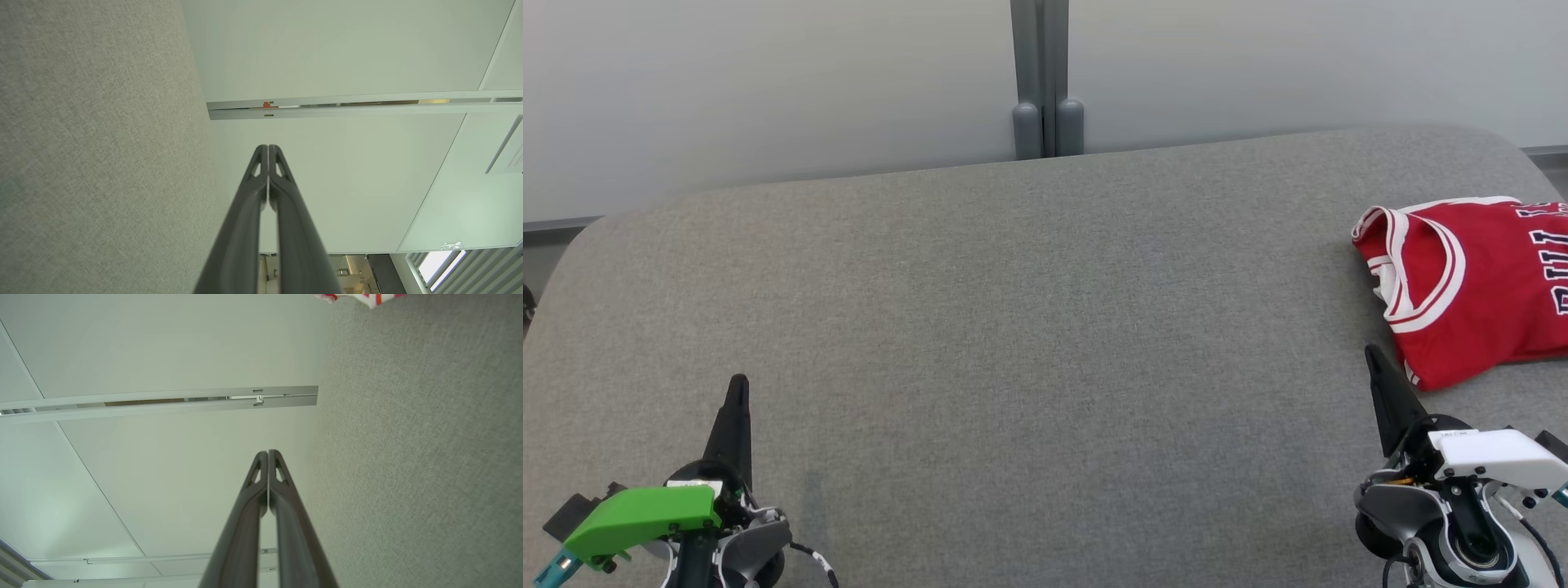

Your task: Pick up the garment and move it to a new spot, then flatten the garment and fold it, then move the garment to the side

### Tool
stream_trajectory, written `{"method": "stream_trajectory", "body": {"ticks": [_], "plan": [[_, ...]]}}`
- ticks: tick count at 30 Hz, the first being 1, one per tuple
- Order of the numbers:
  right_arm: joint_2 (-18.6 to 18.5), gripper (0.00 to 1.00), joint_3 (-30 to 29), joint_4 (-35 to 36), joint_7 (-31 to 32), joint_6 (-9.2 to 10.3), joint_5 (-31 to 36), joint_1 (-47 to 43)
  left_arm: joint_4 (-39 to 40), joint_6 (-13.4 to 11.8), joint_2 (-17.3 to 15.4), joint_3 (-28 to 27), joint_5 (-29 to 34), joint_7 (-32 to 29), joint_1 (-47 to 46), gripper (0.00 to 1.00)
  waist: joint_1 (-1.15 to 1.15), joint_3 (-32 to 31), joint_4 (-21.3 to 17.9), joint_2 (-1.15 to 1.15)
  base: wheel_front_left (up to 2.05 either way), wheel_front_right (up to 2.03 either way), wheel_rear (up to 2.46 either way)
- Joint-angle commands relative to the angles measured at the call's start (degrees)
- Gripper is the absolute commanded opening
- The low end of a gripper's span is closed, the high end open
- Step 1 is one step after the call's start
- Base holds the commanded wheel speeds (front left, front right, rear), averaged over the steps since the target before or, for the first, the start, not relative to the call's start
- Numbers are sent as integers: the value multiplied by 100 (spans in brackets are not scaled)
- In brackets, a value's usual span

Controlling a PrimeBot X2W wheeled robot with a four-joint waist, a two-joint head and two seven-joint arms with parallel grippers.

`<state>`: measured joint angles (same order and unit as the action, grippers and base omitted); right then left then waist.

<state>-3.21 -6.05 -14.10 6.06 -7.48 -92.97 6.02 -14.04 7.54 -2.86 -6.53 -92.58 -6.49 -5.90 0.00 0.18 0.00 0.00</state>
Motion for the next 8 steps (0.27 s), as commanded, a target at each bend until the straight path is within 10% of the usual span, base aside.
{"method": "stream_trajectory", "body": {"ticks": [1,8], "plan": [[-1,0,-11,-8,27,-2,40,46,-5,12,-6,-17,24,-20,-65,0,0,0,0,0,0,0,0],[0,0,-17,-8,31,-2,41,46,-3,12,-5,-18,25,-22,-65,0,0,0,0,0,0,0,0]]}}
